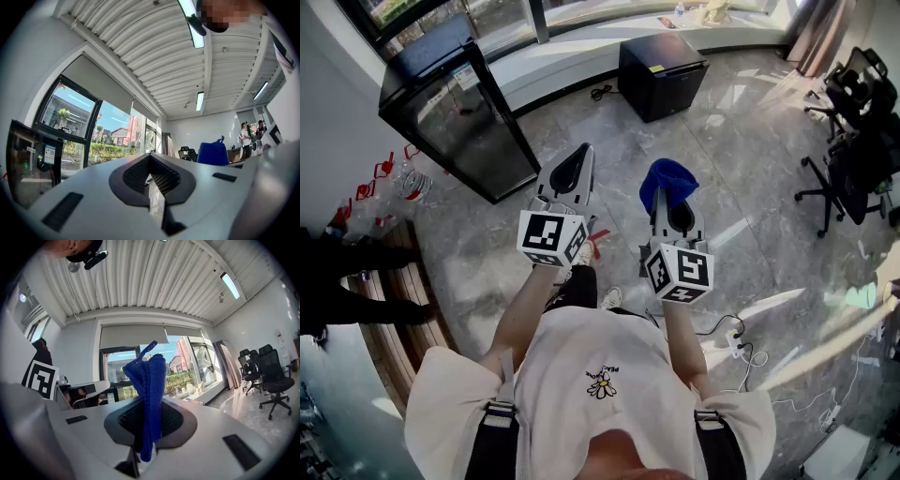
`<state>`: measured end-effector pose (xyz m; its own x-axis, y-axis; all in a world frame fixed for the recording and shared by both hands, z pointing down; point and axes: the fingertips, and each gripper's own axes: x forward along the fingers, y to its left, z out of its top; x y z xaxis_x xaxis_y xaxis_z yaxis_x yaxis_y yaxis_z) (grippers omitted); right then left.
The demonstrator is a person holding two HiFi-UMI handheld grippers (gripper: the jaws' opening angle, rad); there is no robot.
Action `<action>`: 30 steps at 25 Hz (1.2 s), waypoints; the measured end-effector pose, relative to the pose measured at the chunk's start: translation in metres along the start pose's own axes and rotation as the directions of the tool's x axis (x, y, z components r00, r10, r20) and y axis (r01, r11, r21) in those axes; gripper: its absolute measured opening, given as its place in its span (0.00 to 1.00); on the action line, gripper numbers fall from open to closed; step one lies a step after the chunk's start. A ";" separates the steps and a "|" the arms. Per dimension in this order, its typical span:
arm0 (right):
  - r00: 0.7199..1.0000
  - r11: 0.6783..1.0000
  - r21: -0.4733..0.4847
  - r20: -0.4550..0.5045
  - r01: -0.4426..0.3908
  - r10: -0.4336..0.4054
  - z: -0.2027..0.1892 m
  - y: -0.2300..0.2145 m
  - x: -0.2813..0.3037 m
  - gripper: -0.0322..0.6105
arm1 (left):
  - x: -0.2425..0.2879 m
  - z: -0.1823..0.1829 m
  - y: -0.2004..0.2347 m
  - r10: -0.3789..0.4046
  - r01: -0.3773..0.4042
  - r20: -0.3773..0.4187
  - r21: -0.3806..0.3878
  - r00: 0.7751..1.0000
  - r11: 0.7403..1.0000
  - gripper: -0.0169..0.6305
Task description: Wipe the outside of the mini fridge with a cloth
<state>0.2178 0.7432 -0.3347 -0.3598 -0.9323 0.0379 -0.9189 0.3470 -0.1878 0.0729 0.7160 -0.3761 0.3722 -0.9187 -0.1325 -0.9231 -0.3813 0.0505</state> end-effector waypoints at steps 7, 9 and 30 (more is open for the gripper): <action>1.000 1.000 -0.018 -0.021 -0.010 0.010 -0.002 -0.002 0.074 0.15 | 0.054 -0.013 0.043 -0.004 0.004 0.007 -0.019 1.000 1.000 0.03; 1.000 1.000 -0.028 -0.017 -0.013 0.012 0.000 0.003 0.105 0.15 | 0.073 -0.017 0.067 -0.005 0.005 0.009 -0.030 1.000 1.000 0.03; 0.996 0.992 -0.091 -0.014 0.085 -0.087 0.019 0.007 0.382 0.15 | 0.277 -0.029 0.269 -0.070 0.072 0.037 -0.042 0.997 0.997 0.03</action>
<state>0.0774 0.3879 -0.3401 -0.2807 -0.9574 0.0677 -0.9571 0.2740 -0.0940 -0.0697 0.3558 -0.3708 0.4325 -0.8850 -0.1723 -0.8890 -0.4505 0.0825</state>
